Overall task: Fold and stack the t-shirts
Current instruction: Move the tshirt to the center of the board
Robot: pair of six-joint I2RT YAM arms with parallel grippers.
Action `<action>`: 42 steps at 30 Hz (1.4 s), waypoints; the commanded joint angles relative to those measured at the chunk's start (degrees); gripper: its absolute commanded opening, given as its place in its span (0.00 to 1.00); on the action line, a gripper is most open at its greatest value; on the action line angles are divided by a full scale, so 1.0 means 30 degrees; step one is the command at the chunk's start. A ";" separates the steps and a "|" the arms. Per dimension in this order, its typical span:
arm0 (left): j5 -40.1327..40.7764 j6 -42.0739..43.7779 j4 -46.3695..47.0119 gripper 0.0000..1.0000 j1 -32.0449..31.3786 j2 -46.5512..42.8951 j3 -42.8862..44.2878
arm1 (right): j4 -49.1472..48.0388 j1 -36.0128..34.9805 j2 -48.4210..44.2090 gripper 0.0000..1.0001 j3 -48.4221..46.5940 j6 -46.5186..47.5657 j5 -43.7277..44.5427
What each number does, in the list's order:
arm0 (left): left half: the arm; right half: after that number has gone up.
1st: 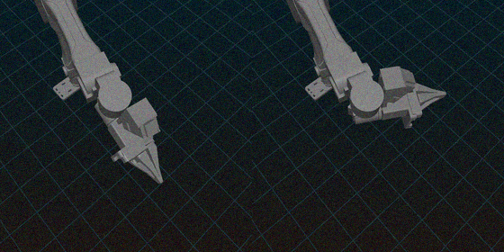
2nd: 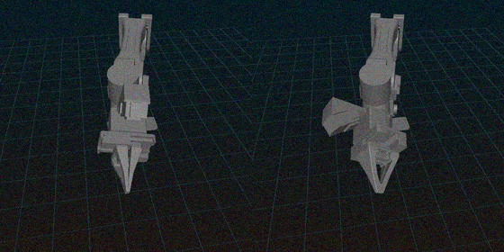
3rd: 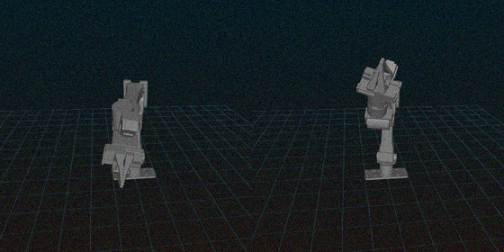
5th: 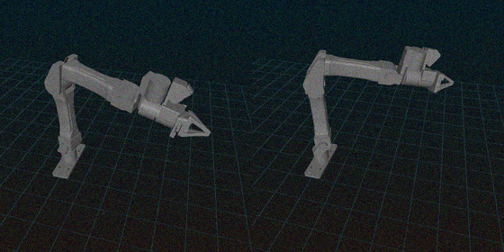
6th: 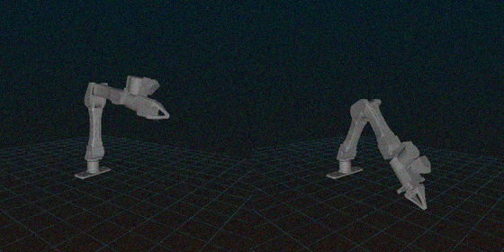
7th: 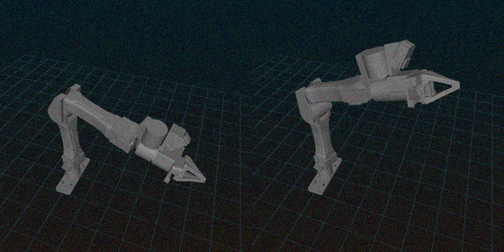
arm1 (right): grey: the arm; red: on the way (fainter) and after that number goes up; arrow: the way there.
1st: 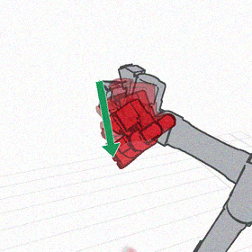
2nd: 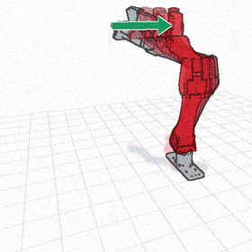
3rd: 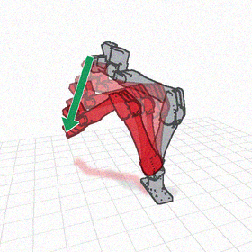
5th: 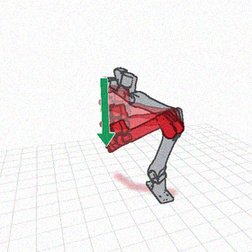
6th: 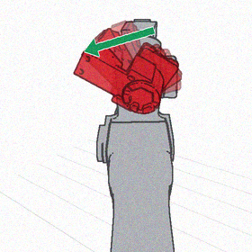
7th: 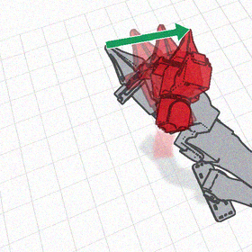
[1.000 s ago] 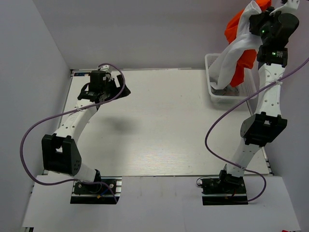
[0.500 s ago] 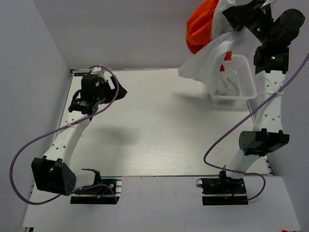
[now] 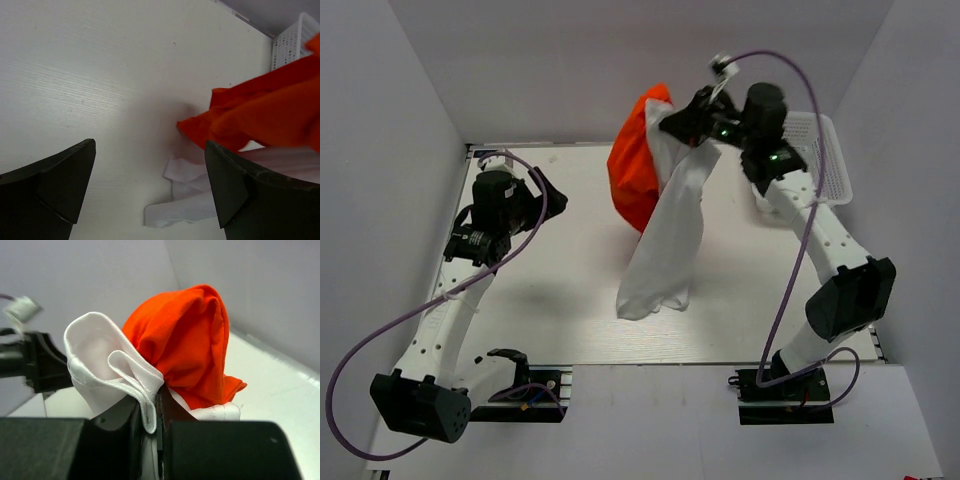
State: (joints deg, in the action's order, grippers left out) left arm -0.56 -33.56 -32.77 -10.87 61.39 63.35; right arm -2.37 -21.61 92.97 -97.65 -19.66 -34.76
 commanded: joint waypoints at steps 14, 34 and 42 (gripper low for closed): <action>0.0772 -0.1205 -0.1031 1.00 0.0138 -0.0804 -0.2744 | -0.1233 -0.7210 0.1940 0.12 0.9753 0.1658 1.1882; -0.0107 -0.1205 0.0378 1.00 0.0138 -0.0979 -0.3539 | 0.0524 -0.7505 -0.5385 0.90 1.2542 0.2364 1.3576; -0.0927 -0.0825 0.1052 1.00 0.0138 -0.0628 -0.3539 | 0.2363 -0.7418 -0.3980 0.90 1.0611 0.0903 1.6243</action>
State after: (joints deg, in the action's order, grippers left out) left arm -1.80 -36.67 -31.31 -10.66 60.14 52.93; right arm 1.37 -44.14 79.18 -60.93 -14.59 8.58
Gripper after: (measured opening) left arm 0.997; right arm 0.904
